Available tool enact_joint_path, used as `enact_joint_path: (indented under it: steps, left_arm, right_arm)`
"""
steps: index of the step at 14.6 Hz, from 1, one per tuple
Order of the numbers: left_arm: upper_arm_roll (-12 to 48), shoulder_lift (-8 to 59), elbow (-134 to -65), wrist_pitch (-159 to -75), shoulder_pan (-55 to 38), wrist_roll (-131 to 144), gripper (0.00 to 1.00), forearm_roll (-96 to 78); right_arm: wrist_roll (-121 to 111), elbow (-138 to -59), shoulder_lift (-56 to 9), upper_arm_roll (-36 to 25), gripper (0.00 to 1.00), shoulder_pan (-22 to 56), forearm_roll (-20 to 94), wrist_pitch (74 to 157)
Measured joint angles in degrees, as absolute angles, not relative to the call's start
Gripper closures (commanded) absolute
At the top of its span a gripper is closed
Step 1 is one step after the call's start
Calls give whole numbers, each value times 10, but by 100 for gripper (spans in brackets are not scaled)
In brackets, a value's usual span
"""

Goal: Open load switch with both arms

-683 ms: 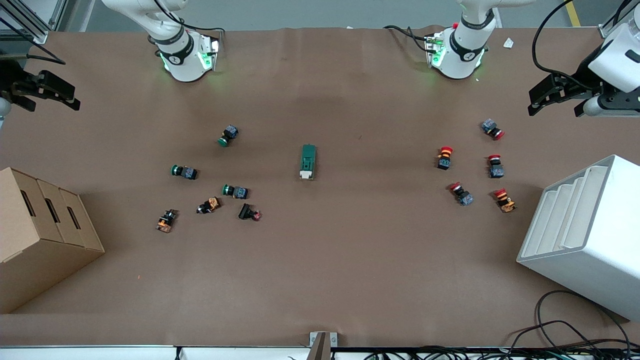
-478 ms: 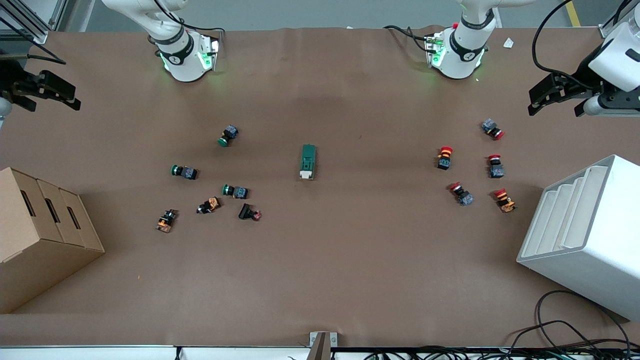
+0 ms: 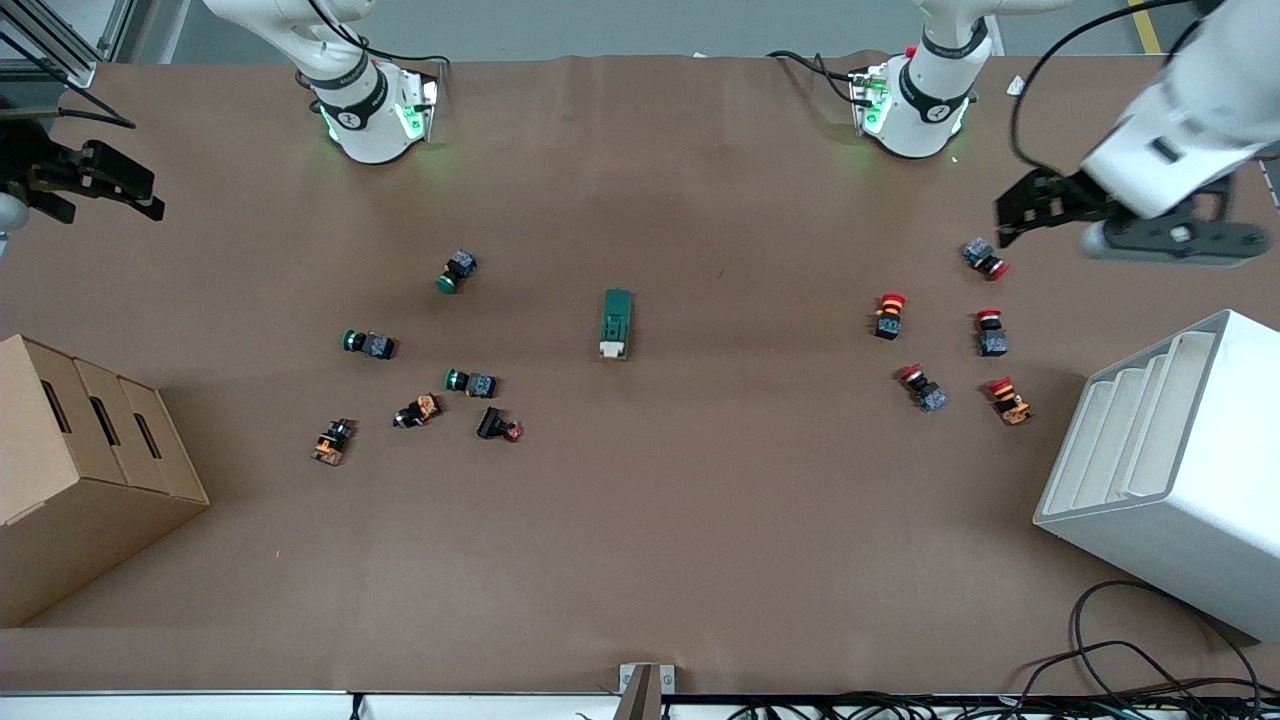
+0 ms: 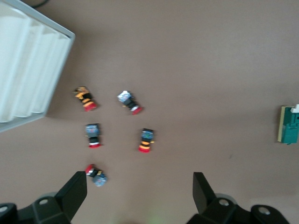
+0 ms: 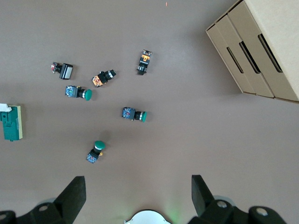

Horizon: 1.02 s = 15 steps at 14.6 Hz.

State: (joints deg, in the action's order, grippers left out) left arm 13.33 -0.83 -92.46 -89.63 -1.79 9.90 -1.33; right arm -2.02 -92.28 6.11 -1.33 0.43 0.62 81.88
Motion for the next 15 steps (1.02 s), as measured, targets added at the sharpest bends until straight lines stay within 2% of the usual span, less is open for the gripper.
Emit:
enact_joint_path:
  steps: [3,6,11,15]
  left_arm:
    - [229,17,-944,-943,-27,243,0,-13]
    - [304,41,-984,-1029,-67,414,0,-4]
    - [316,134,-1002,-1119,-200,640,0,121]
    - [316,221,-1004,-1181,-280,813,0,240]
  right_arm:
    - [-20,-923,61,-17,0,23,5,819]
    - [-20,-923,61,-22,0,32,5,820]
    - [-21,-923,61,-53,0,31,5,821]
    - [-21,-922,61,-52,0,33,6,821]
